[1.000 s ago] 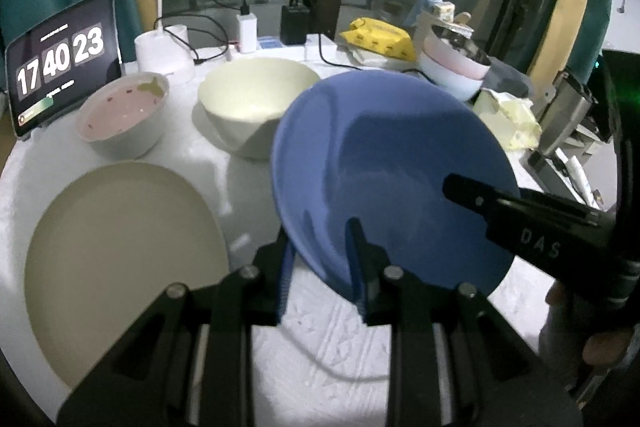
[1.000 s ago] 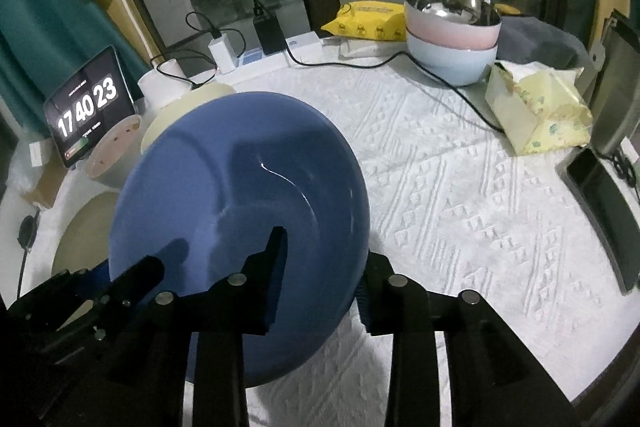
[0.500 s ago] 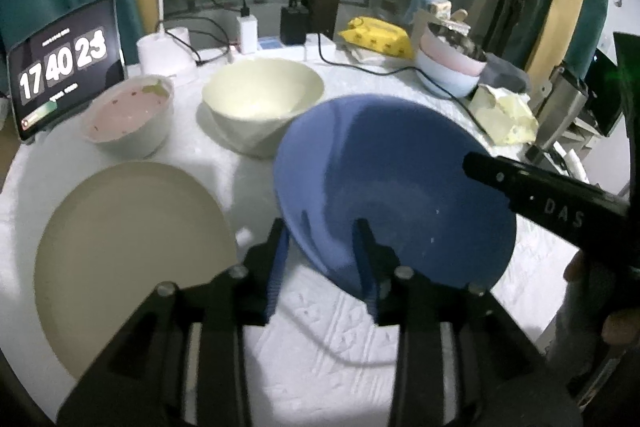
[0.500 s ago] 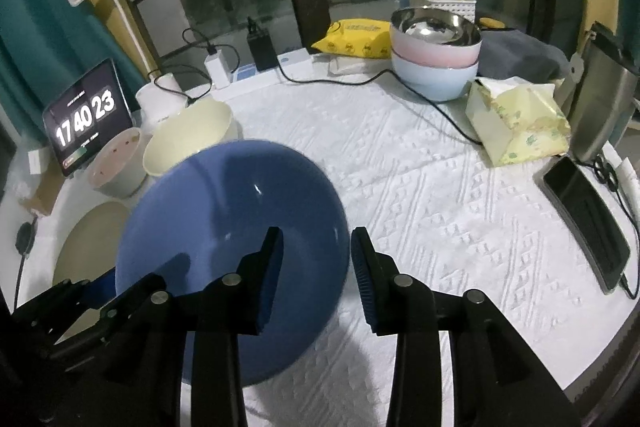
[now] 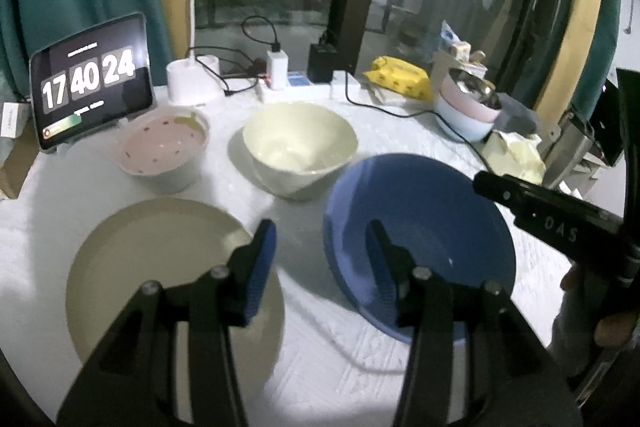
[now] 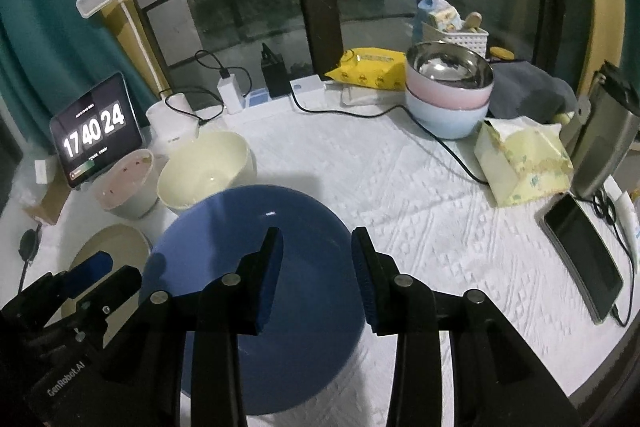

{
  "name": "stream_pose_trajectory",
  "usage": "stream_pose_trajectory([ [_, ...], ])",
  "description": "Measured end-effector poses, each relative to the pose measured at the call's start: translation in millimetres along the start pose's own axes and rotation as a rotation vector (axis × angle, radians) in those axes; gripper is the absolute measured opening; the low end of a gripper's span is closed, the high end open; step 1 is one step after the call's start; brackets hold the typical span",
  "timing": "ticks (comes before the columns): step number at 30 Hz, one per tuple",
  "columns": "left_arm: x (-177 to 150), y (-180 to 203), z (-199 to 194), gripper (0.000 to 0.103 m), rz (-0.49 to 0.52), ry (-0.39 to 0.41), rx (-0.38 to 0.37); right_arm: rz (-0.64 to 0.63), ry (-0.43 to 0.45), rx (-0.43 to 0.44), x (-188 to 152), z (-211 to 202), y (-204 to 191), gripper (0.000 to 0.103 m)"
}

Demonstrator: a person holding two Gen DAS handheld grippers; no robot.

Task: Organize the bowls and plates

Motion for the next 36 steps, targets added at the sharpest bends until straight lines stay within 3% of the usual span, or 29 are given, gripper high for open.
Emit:
stream_pose_trajectory([
  [25, 48.1, -29.2, 30.7, 0.048, -0.049, 0.029, 0.054, -0.068, -0.013, 0.034, 46.4, 38.7, -26.5, 0.037],
  [36, 60.9, -37.1, 58.1, 0.048, -0.072, 0.008, 0.072, -0.079, -0.060, 0.069, 62.0, 73.3, -35.9, 0.037],
])
Point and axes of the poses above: each gripper's, at about its wrist camera, not at the fingertips, and z roughly the way its jaws point, y to its right, x to its top, the point moved 3 cm from there along z, roughly the way its jaws point, and after that the axes turned 8 degrees about x, right-handed, at the moved point
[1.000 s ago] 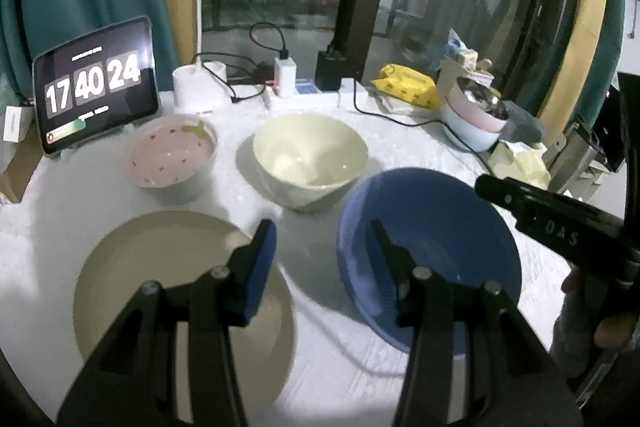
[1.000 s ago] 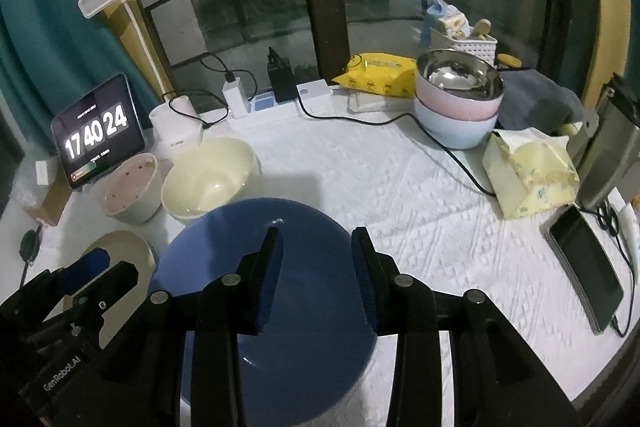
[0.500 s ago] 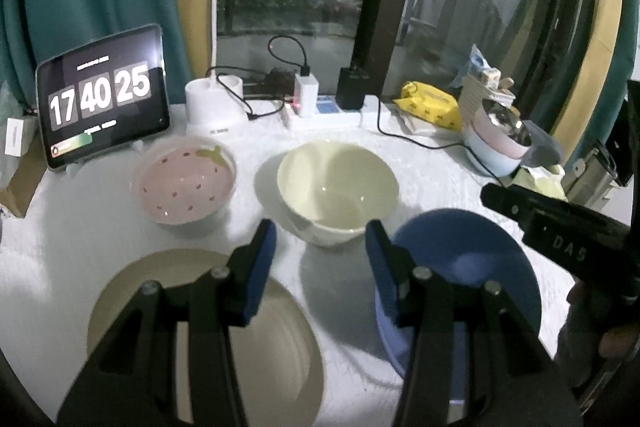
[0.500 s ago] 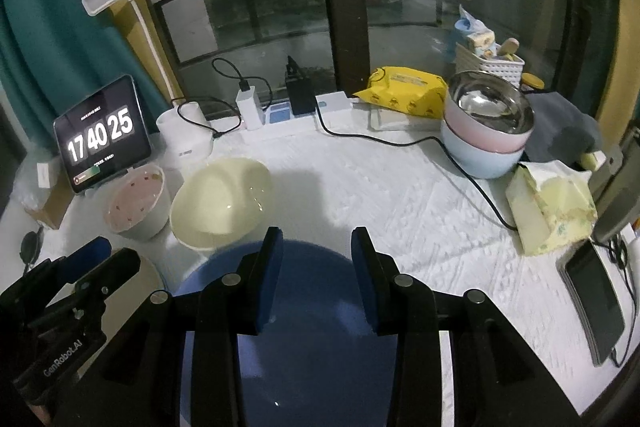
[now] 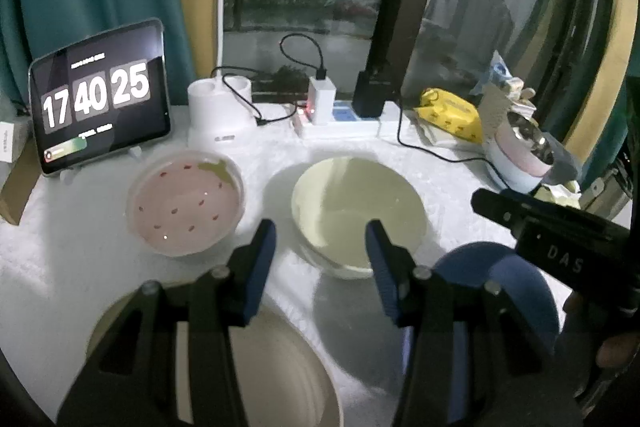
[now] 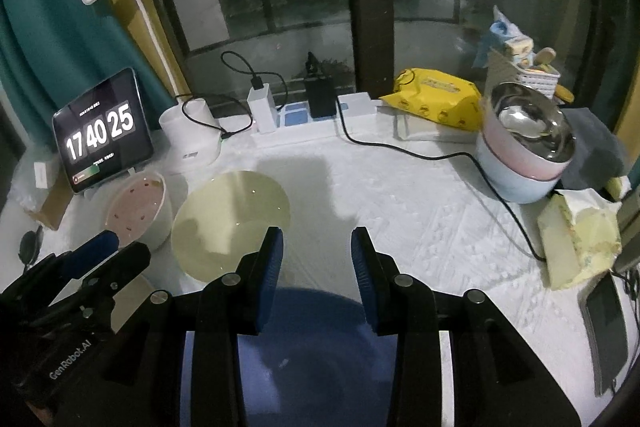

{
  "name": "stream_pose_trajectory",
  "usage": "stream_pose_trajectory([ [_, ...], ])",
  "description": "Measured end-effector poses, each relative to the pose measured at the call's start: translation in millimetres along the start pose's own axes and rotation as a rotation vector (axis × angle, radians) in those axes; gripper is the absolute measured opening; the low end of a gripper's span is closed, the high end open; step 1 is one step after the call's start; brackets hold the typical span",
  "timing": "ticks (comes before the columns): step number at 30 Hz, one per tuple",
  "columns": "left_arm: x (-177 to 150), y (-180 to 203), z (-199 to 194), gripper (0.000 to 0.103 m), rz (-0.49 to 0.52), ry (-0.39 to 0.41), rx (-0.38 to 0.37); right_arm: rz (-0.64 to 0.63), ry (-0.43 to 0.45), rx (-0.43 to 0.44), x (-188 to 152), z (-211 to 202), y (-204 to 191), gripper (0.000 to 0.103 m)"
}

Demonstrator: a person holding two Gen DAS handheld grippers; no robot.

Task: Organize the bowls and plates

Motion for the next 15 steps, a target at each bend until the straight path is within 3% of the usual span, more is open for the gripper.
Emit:
stream_pose_trajectory([
  [15, 0.9, -2.6, 50.5, 0.048, -0.040, -0.104, 0.025, 0.063, -0.144, 0.045, 4.7, 57.1, -1.8, 0.037],
])
Point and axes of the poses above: each gripper's, at about its wrist camera, not at the fingertips, and z roughly the way its jaws point, y to its right, x to its top, the point moved 3 cm from there along z, roughly the way its jaws point, and after that the axes turned 8 degrees about x, right-handed, at the moved point
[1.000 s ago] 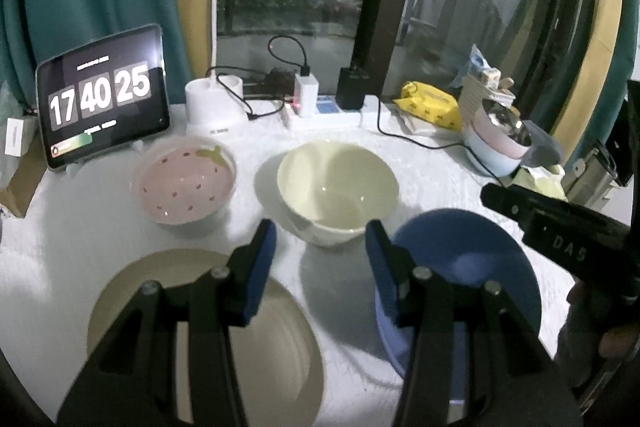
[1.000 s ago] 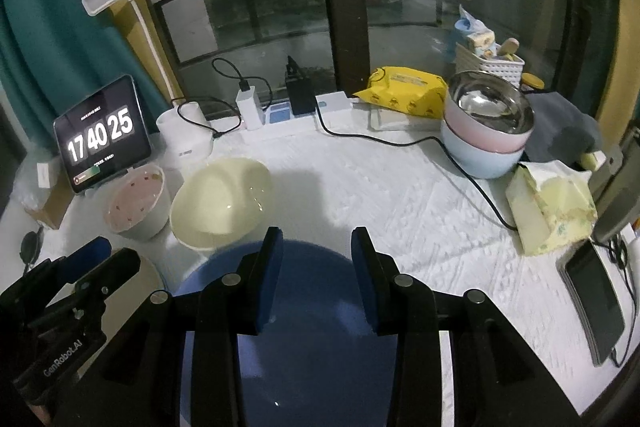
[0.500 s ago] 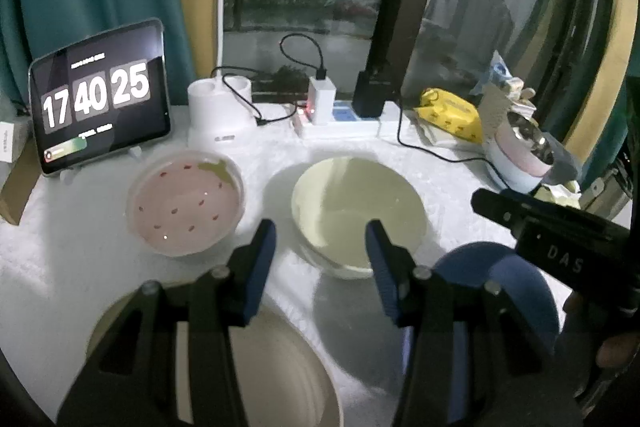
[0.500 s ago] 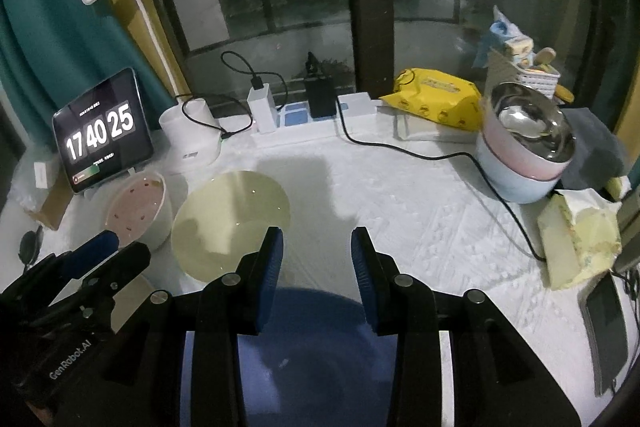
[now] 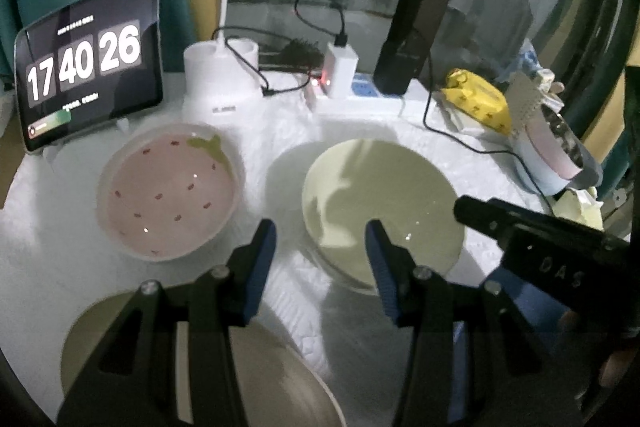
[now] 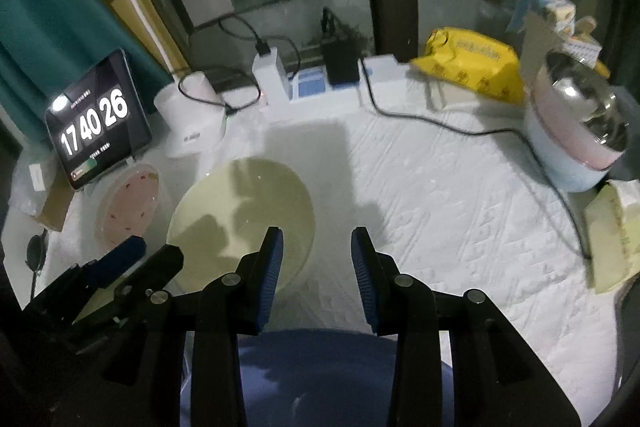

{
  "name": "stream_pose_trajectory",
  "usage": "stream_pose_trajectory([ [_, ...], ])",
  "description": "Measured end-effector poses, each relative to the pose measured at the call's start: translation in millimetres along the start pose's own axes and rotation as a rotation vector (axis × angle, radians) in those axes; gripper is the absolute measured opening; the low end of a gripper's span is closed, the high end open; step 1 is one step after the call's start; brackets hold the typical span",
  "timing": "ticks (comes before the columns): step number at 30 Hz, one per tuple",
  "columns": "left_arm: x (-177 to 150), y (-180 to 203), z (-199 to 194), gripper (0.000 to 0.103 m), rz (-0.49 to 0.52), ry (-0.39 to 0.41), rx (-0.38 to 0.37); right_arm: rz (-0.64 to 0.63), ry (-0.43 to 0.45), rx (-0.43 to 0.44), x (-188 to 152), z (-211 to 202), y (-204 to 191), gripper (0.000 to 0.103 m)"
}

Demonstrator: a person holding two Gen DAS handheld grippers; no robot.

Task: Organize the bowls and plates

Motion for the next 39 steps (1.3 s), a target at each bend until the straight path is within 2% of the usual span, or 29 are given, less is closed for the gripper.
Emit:
stream_pose_trajectory([
  [11, -3.2, 1.2, 26.3, 0.048, -0.009, -0.080, -0.003, 0.011, -0.055, 0.020, -2.1, 29.1, 0.4, 0.037],
  [14, -2.6, 0.6, 29.3, 0.048, -0.017, -0.086, -0.005, 0.004, -0.060, 0.016, -1.5, 33.7, 1.0, 0.032],
  [16, -1.7, 0.4, 30.8, 0.048, -0.022, -0.088, -0.007, -0.007, -0.063, 0.010, -0.6, 36.2, 1.3, 0.025],
  [19, -2.6, 1.1, 32.4, 0.047, -0.025, -0.087, -0.021, -0.030, -0.061, 0.014, -0.5, 37.6, -1.9, 0.018],
  [22, -3.2, 4.4, 32.5, 0.037, -0.013, -0.081, -0.048, -0.048, -0.054, 0.003, -0.7, 37.8, -3.3, 0.018],
  [25, -4.1, 7.2, 30.5, 0.034, -0.006, -0.070, -0.031, -0.058, -0.047, -0.001, -1.0, 36.4, -3.4, 0.017],
  [29, -3.7, 4.1, 27.8, 0.026, -0.009, -0.060, -0.021, -0.062, -0.027, -0.004, -1.6, 32.3, -4.4, 0.014],
  [39, 0.5, 3.6, 3.9, 0.025, 0.005, 0.017, -0.003, -0.097, 0.052, 0.000, 2.6, 7.5, -15.5, 0.012],
])
Point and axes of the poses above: each gripper's, at about its wrist camera, not at the fingertips, and z roughly the way its jaws point, y to its right, x to its top, the point moved 3 cm from there along z, roughly the way its jaws point, and after that the axes turned 8 degrees about x, right-handed, at the moved point
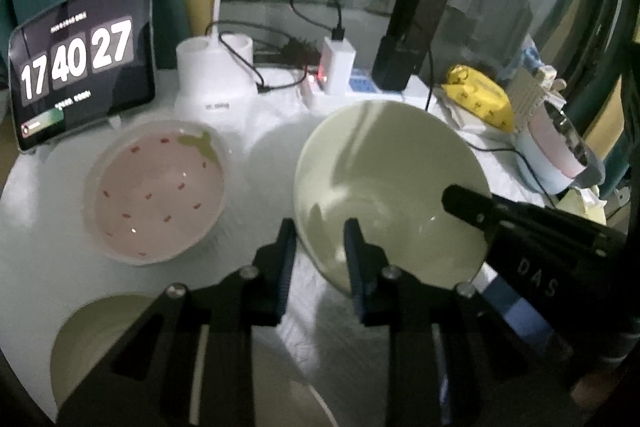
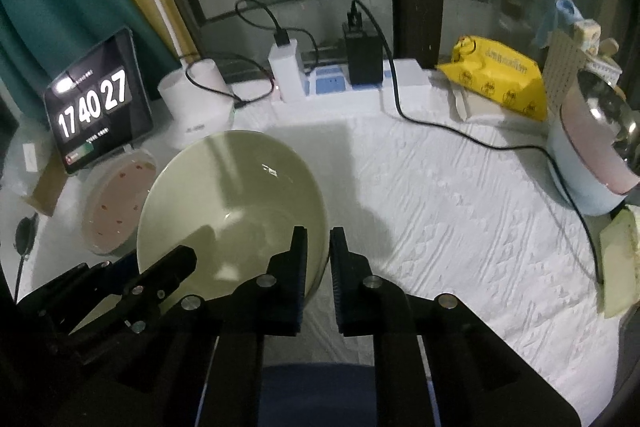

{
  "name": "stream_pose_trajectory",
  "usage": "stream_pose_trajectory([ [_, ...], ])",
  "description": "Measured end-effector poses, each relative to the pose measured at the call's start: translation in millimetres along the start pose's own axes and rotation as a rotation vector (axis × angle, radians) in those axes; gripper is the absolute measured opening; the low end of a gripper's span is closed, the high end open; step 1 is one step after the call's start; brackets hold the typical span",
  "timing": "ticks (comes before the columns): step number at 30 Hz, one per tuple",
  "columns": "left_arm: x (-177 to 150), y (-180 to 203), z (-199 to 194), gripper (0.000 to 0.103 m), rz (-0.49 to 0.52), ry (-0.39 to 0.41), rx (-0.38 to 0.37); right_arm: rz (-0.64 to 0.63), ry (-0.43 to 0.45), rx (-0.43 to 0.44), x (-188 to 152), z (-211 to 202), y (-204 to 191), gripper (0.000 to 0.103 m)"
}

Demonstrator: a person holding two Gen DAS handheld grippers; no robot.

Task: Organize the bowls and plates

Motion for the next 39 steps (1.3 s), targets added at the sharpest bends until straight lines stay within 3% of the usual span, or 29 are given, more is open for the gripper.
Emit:
stream_pose_trajectory([
  [16, 6.5, 3.3, -65.1, 0.025, 0.019, 0.134, -0.005, -0.020, 0.110, 0.019, 3.2, -61.4, -18.3, 0.012],
  [39, -21.3, 25.4, -117.7, 0.025, 0.070, 0.185, -0.050, 0.010, 0.178, -0.003, -31.4, -128.5, -13.2, 0.012],
])
Point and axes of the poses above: each gripper's, at about its wrist camera, not at the fingertips, and z roughly the way its jaws point, y to its right, x to its top, the point moved 3 cm from there along z, roughly the way its jaws point, and after that the axes turned 8 degrees about x, right-handed, at the moved point
